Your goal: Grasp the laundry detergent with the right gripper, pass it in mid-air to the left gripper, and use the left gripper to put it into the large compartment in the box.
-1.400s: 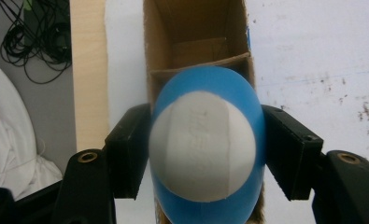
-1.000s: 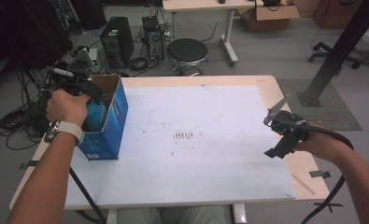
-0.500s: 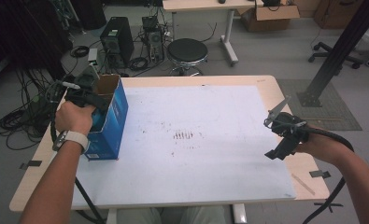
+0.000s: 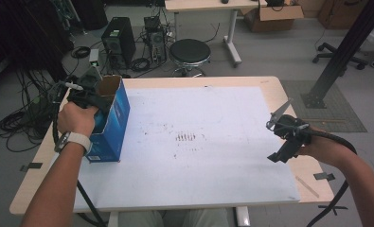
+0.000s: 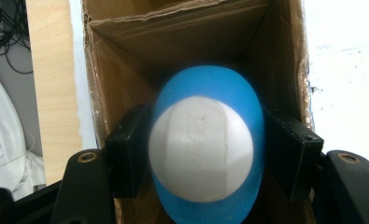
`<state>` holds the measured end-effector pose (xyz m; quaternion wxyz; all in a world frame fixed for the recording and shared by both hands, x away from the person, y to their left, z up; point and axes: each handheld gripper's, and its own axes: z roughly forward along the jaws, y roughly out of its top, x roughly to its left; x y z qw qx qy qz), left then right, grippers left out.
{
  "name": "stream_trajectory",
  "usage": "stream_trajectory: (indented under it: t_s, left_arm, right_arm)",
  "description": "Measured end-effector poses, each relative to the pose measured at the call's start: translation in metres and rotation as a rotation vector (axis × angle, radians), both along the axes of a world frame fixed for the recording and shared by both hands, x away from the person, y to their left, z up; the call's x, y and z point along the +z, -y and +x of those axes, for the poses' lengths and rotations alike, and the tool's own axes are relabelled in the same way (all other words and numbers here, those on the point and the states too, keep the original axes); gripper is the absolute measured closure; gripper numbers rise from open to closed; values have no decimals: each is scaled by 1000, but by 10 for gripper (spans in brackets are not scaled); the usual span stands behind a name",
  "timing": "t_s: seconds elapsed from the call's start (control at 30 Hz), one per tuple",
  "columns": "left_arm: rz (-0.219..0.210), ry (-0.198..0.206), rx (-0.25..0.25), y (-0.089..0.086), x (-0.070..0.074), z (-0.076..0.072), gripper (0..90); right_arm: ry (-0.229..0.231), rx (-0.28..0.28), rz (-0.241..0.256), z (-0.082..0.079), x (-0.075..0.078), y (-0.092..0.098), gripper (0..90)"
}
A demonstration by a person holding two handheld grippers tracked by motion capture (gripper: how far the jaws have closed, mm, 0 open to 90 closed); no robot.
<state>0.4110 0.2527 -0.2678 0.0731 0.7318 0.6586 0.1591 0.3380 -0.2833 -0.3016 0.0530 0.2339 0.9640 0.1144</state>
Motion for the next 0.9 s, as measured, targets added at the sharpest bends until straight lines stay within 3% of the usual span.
stream_trajectory:
  t_s: [0.27, 0.6, 0.9]
  left_arm:
    - [-8, -3, 0, -1, -1, 1, 374]
    - [-51, -10, 4, -8, 0, 0, 280]
    - [-61, 9, -11, -8, 20, -4, 208]
  right_arm:
    - [-3, -6, -1, -1, 0, 2, 67]
    - [-6, 4, -5, 0, -1, -2, 67]
    - [0, 6, -4, -2, 2, -4, 67]
